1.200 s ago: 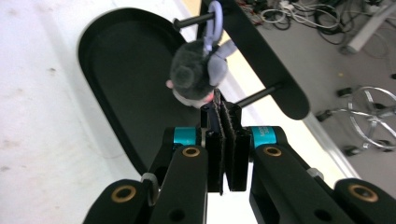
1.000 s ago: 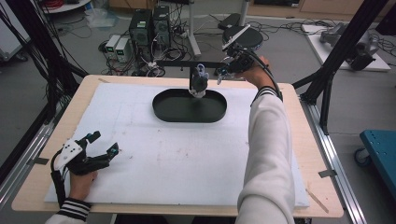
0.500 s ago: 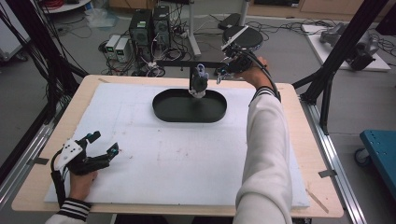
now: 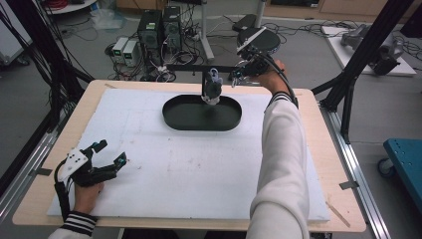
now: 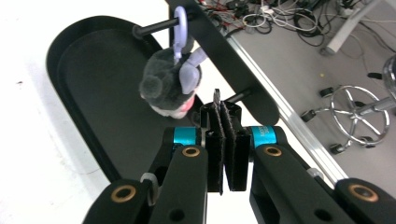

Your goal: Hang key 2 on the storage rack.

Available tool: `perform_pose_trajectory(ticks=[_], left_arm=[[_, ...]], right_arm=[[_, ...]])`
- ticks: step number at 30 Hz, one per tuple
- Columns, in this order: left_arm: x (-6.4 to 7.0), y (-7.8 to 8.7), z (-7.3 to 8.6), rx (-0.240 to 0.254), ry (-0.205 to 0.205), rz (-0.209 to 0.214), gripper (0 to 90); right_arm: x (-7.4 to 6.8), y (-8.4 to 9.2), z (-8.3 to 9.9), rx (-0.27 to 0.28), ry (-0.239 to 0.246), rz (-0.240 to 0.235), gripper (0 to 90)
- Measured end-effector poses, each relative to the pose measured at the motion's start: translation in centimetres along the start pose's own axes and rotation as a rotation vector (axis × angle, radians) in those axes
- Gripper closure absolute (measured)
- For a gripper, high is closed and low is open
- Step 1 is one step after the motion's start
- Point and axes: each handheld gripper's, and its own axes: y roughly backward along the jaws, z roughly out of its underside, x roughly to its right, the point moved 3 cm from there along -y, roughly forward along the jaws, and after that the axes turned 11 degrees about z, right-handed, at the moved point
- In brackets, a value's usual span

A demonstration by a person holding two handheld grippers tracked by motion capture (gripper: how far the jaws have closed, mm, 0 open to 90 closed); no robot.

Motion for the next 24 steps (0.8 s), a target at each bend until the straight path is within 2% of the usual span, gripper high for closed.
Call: perform_pose_trajectory(ticks=[12,17,20,22,24], left_arm=[[-0.01,0.01,0.01,-0.003,-0.003,0.000,13.7],[0.02,-0.01,0.00,-0.001,-0.001,0.000,13.7],[0.01,0.00,0.00,-0.002,-0.003,0.000,13.7],[0.00,0.01,0.00,-0.004,-0.004,0.001,13.7],[0.02,0.00,0.01,-0.003,-0.003,0.001,13.7]], right_arm=[[0.36,-0.45,0.04,0.003,-0.031,0.042,88.2],[0.44,-0.50,0.08,-0.002,-0.029,0.057,86.5],[0.66,-0.26,0.08,0.015,-0.069,0.062,77.7],[0.84,0.03,0.13,0.022,-0.075,0.074,72.6],[0.89,0.22,0.22,0.032,-0.086,0.066,63.5]])
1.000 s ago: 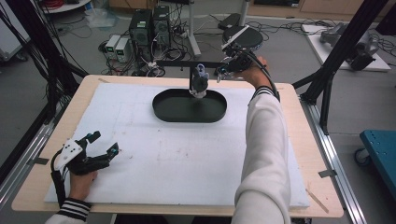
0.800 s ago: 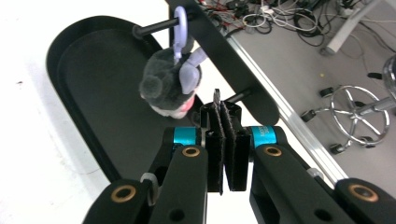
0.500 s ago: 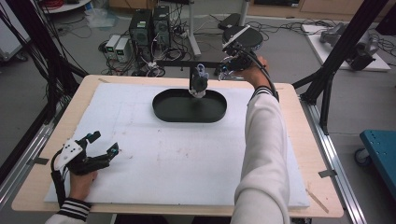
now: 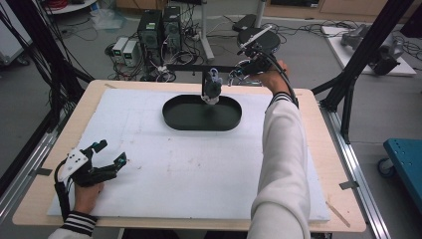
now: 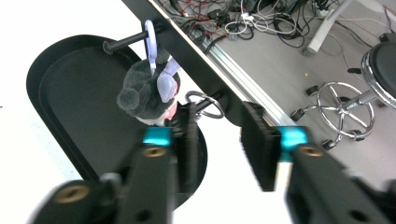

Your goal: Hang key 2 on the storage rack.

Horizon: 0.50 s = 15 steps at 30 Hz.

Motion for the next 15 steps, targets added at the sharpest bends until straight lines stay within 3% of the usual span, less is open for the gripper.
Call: perform_pose_trajectory(ticks=[1,2,3,4,6,7,8,11,15], left_arm=[[0.0,0.0,0.0,0.000,0.000,0.000,13.7],[0.0,0.0,0.0,0.000,-0.001,0.000,13.7],[0.0,0.0,0.0,0.002,-0.001,0.000,13.7],[0.0,0.0,0.0,0.002,-0.001,0.000,13.7],[0.0,0.0,0.0,0.001,-0.003,0.001,13.7],[0.0,0.0,0.0,0.001,-0.002,0.001,13.7],[0.0,0.0,0.0,0.001,-0.002,0.001,13.7],[0.0,0.0,0.0,0.002,-0.002,0.001,13.7],[0.0,0.0,0.0,-0.001,-0.003,0.001,13.7]], right_arm=[[0.0,0.0,0.0,0.000,0.000,0.000,63.5],[0.0,0.1,0.0,0.005,-0.003,0.001,55.8],[0.0,0.4,0.0,0.038,-0.034,0.007,30.3],[0.0,0.4,0.0,0.038,-0.034,0.007,30.3],[0.0,0.9,0.3,0.085,-0.075,0.019,6.0],[0.0,0.9,0.3,0.085,-0.075,0.019,6.0],[0.1,1.4,0.8,0.107,-0.115,0.004,0.6],[0.1,2.5,1.4,0.133,-0.137,0.015,0.5],[-0.4,4.1,2.1,0.161,-0.136,0.007,0.5]])
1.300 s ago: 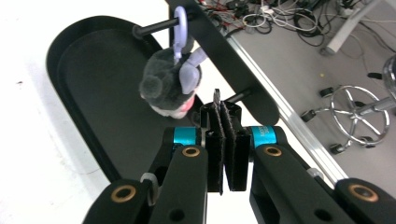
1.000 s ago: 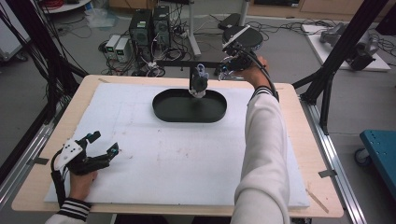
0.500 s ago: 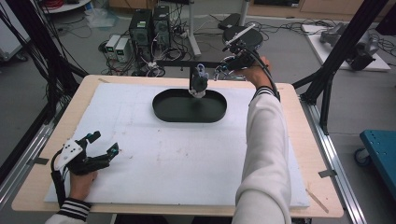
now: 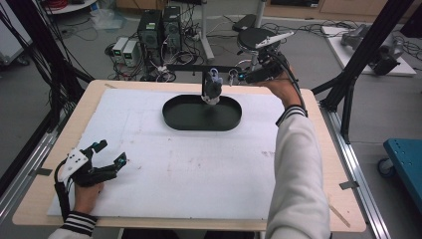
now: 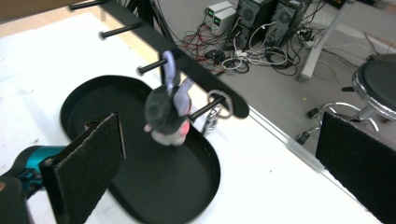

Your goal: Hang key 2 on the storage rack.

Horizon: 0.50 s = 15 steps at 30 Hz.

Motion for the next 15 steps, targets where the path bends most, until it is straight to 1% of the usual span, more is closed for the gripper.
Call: perform_pose_trajectory(ticks=[1,2,3,4,5,7,8,10,11,12,13,15], left_arm=[[0.0,0.0,0.0,0.001,0.000,0.000,13.7],[0.0,0.0,0.0,0.000,-0.001,0.000,13.7],[0.0,0.0,0.0,0.000,0.001,0.000,13.7],[0.0,0.0,0.0,0.000,0.001,0.000,13.7],[0.0,0.0,0.0,-0.001,0.000,0.000,13.6],[0.0,0.0,0.0,0.001,-0.001,0.000,13.7],[0.0,0.0,0.0,-0.001,0.001,0.000,13.7],[0.0,0.0,0.0,0.004,0.006,-0.002,13.7],[0.0,0.0,0.0,0.002,0.004,0.000,13.6],[0.0,0.0,0.0,0.000,0.001,0.000,13.6],[0.0,0.0,0.0,-0.001,-0.001,0.001,13.6],[0.0,0.0,0.0,-0.001,0.001,-0.001,13.7]], right_arm=[[-0.5,1.3,0.2,0.011,0.011,0.003,0.5],[-0.5,1.3,0.2,0.011,0.011,0.003,0.5],[-1.0,2.9,0.4,0.080,-0.006,-0.011,0.5],[-1.0,2.9,0.4,0.080,-0.006,-0.011,0.5],[-1.2,3.7,0.6,0.102,-0.011,-0.017,0.5],[-1.6,5.2,1.2,0.150,-0.007,-0.018,0.6],[-1.9,6.0,1.6,0.167,-0.015,-0.020,0.6],[-2.5,7.5,2.5,0.224,0.002,-0.020,0.6],[-2.9,8.2,3.1,0.251,0.002,-0.025,0.6],[-3.2,8.9,3.7,0.272,0.004,-0.029,0.6],[-3.7,9.7,4.5,0.283,-0.008,-0.041,0.6],[-4.3,10.7,5.8,0.324,-0.008,-0.043,0.6]])
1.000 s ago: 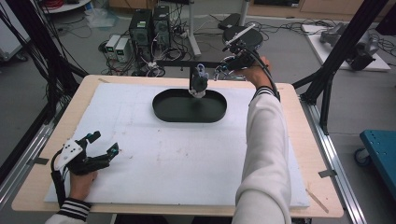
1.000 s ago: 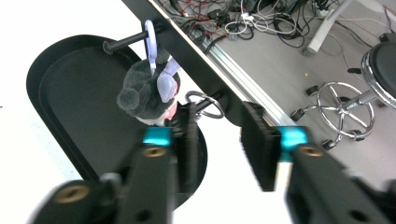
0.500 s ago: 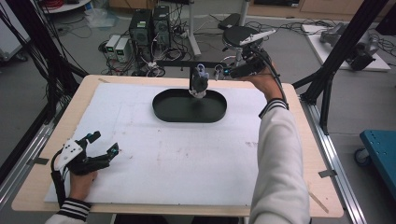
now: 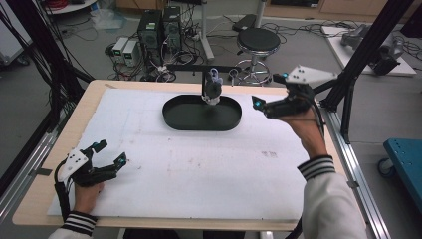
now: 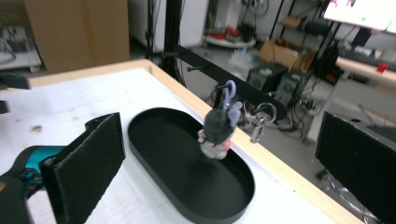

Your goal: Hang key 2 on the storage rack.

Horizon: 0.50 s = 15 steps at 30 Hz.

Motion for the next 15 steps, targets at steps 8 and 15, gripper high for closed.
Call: perform_pose_trajectory(ticks=[8,15], left_arm=[[0.1,0.0,0.0,0.001,-0.004,0.000,13.6],[0.1,0.0,0.0,0.001,-0.004,-0.002,13.6]], right_arm=[[-2.6,4.1,6.3,0.149,-0.047,0.032,0.6],[-3.7,5.0,11.2,0.167,-0.091,0.105,0.6]])
